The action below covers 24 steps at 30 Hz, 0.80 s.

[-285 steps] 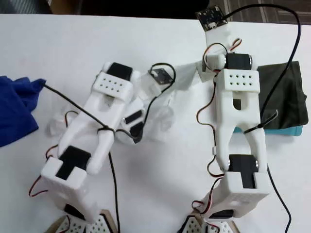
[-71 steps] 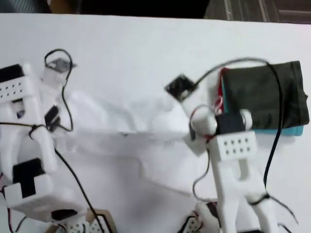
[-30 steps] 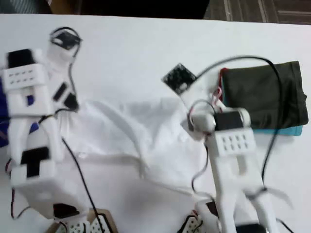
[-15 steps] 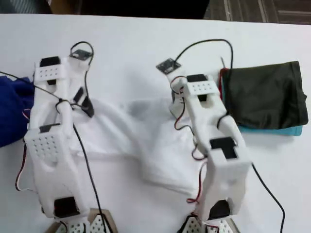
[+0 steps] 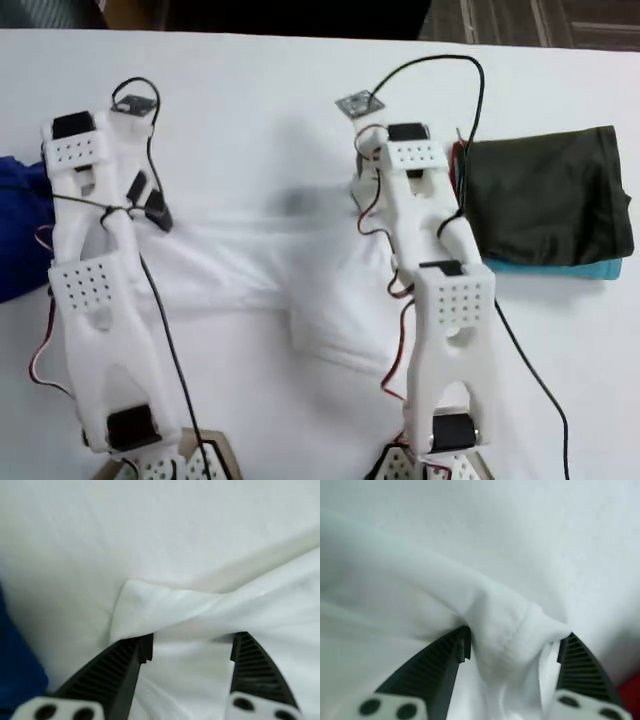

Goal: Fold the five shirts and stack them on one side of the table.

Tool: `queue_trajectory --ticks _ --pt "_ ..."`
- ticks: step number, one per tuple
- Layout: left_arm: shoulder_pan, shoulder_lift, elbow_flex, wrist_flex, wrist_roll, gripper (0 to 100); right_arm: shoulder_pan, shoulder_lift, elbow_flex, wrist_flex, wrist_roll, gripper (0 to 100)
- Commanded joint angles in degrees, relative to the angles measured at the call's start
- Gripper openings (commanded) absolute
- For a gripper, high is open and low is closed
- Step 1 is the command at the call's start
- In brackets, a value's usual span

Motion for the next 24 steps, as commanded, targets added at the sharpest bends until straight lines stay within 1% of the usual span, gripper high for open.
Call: queue_trajectory --ticks 1,4,7,9,11,15,17,21,24 --pt "0.53 -0.18 -8.66 4.48 -0.09 28 1.54 2.33 -11.78 7.87 -0.26 28.3" --pt "-0.88 -2.29 -9.36 4.4 -0.18 28 1.19 2.07 -19.34 15.08 0.18 28.3" --pt "-2.46 -7.21 -5.32 4.4 -0.26 28 0.4 -0.13 -24.0 18.86 2.11 28.3" --pt "-3.78 -11.78 0.22 4.48 -0.62 28 0.31 -3.47 -23.74 18.86 2.02 28.3" --pt "-4.48 -16.7 7.52 4.48 -2.73 28 0.04 -7.52 -21.19 18.86 2.02 28.3" --pt "-4.92 -26.02 24.4 3.87 -5.89 27 -1.71 -16.22 -11.87 18.86 2.2 28.3" --pt "-5.01 -29.71 32.66 1.41 -7.12 27 -2.33 -20.53 -6.15 18.86 2.29 28.3" --pt "-6.15 -33.93 48.4 -9.41 -8.0 27 -3.12 -28.44 3.78 18.86 2.37 28.3" --pt "-7.82 -35.34 56.48 -14.95 -8.0 27 -3.3 -34.51 9.76 18.86 2.46 28.3"
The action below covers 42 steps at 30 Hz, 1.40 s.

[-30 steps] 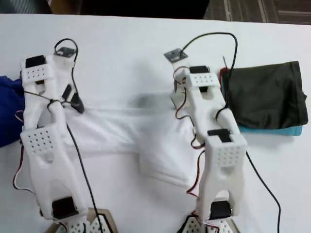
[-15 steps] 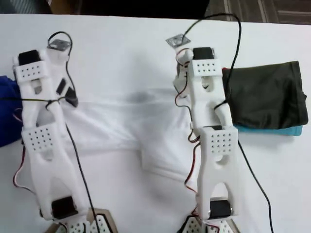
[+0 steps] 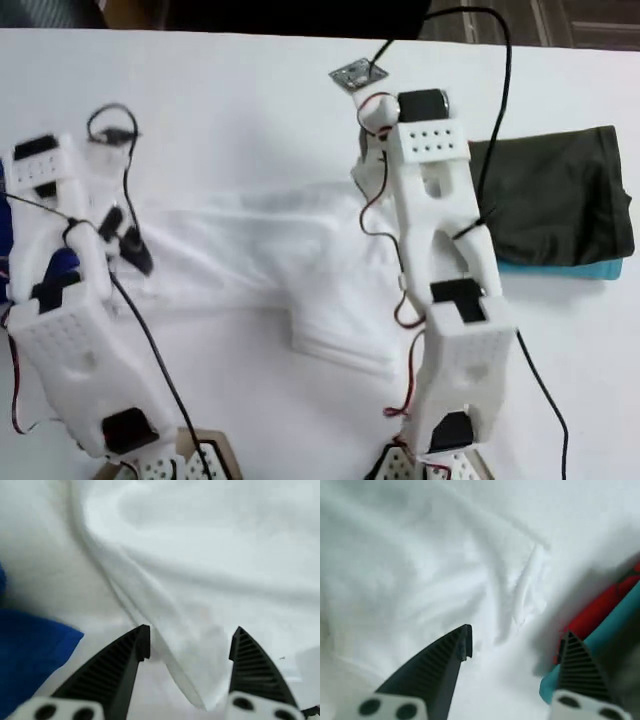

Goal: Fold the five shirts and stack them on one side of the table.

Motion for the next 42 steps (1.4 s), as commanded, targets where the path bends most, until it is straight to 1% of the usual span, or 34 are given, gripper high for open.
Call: queue_trajectory --ticks 1,6,9,13,17,20,24,28,32,35,36,39,42 --pt "-2.29 -5.45 8.57 -5.54 -0.7 27 -0.57 -10.95 5.63 0.66 0.26 28.3" --pt "-3.78 -9.93 14.11 -5.1 -0.7 27 -0.57 -18.42 14.42 0.48 0.26 28.3" --pt "-3.87 -14.42 17.27 -3.43 -0.7 27 -0.57 -21.41 18.37 0.31 0.26 28.3" --pt "-3.96 -23.03 17.98 -0.7 -0.79 27 -0.48 -23.6 20.57 0.31 0.26 28.3" --pt "-1.93 -30.42 18.95 -2.37 -0.62 27 -0.48 -23.87 21.71 0.22 0.26 28.3" --pt "0.88 -30.42 22.99 -5.01 -0.26 27 -0.48 -23.96 22.95 0.22 0.26 28.3" --pt "3.96 -30.59 33.19 -7.65 -0.53 27 -0.4 -24.31 23.82 -0.22 0.26 28.3" --pt "2.46 -30.95 38.73 -7.65 -1.58 27 -0.48 -24.31 23.82 -0.22 0.26 28.3" --pt "-0.18 -30.95 38.9 -6.77 -4.31 27 -0.57 -24.31 23.91 -0.04 0.35 28.3" --pt "-0.44 -31.03 37.14 -5.63 -4.31 27 -0.75 -25.1 25.05 0.04 0.79 28.3" --pt "-0.26 -31.03 35.91 -5.01 -4.13 27 -1.71 -26.24 26.64 -0.04 2.11 28.3" --pt "0.26 -31.03 29.32 -2.64 -3.69 27 -6.02 -33.1 35.08 -0.75 5.63 28.3" --pt "0.7 -31.03 22.02 1.93 -1.32 27 -11.74 -42.33 48.97 -6.02 7.82 28.3"
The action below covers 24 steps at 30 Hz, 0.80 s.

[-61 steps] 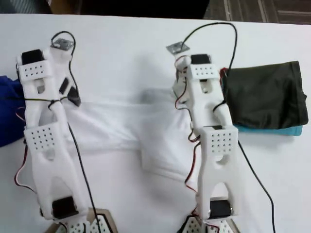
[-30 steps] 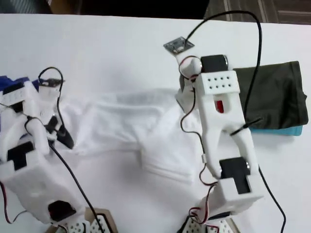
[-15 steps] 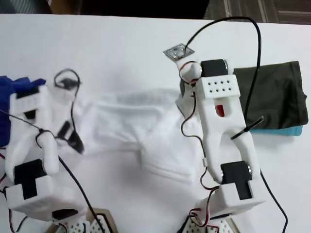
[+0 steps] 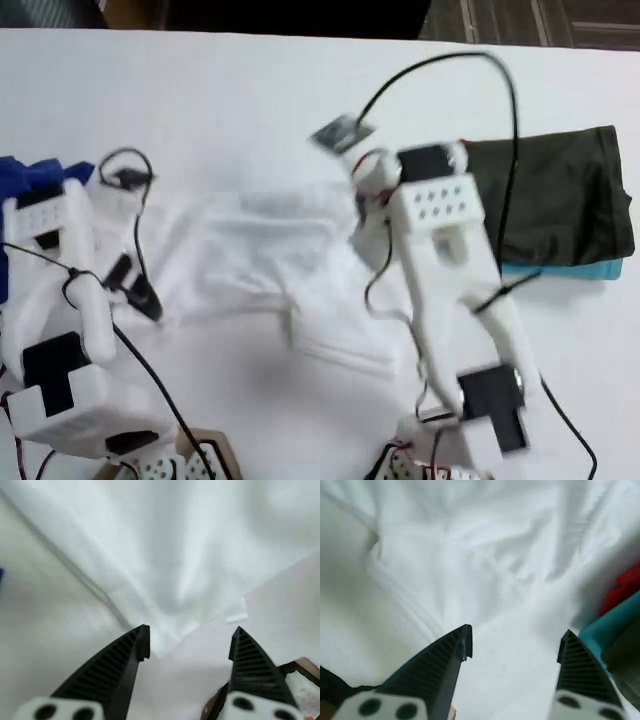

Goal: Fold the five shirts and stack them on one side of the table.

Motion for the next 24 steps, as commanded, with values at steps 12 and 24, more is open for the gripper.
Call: queue_trajectory --ticks 12,24 --pt "9.49 -2.2 -15.25 1.67 8.26 27 -17.71 -6.29 36.57 -23.43 8.26 28.6" --pt "10.9 -2.2 6.46 -24.97 10.55 27 -24.4 3.03 36.48 -27.3 8.26 37.0"
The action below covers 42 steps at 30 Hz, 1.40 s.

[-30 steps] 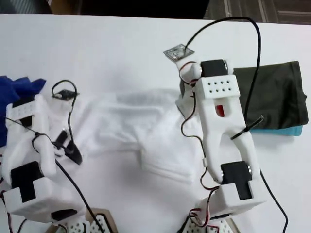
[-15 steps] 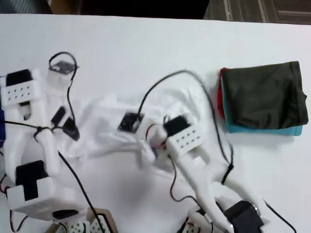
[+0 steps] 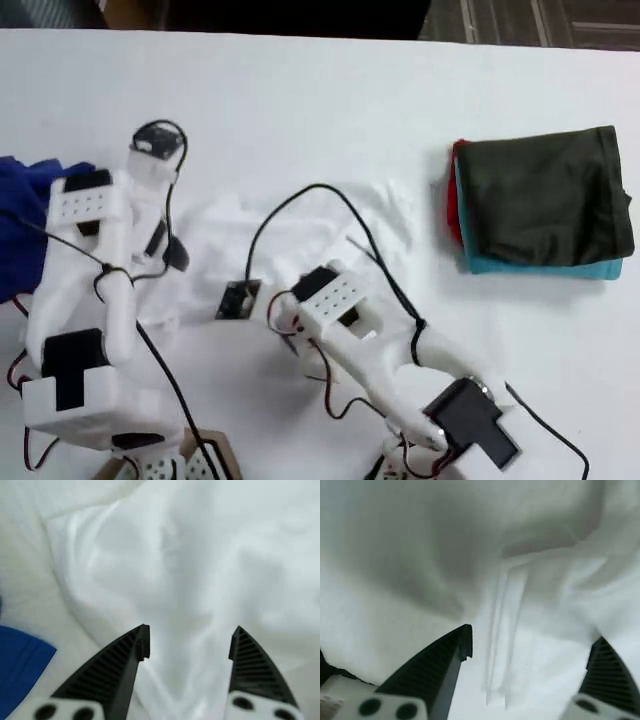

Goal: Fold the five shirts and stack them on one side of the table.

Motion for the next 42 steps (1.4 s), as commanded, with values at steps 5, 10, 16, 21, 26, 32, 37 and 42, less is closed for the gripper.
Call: queue_trajectory --ticks 5,10,16,21,26,32,37,42 --pt "-1.49 -2.2 7.69 -11.6 0.62 27 3.74 6.02 0.0 -4.18 0.53 37.0" --pt "-4.31 -2.2 10.24 -16.62 4.75 27 6.55 10.15 -3.43 -4.26 0.18 34.9" --pt "-6.51 -2.2 10.07 -16.79 12.84 27 6.81 11.91 -4.92 -4.53 0.18 11.5" --pt "-6.33 -1.32 10.68 -18.55 15.65 28 6.81 11.82 -4.92 -4.18 0.18 2.6" --pt "-6.15 2.64 8.04 -17.67 15.65 28 6.81 11.82 -7.3 -0.48 0.26 2.0" --pt "-6.07 3.96 6.99 -17.14 15.74 28 8.22 11.82 -20.66 9.71 0.88 2.0" --pt "-6.07 4.04 6.99 -17.14 15.74 28 13.41 12.53 -33.76 14.37 6.86 2.0" --pt "-5.89 4.13 6.99 -17.14 15.74 28 17.54 15.52 -44.84 16.13 7.12 2.0"
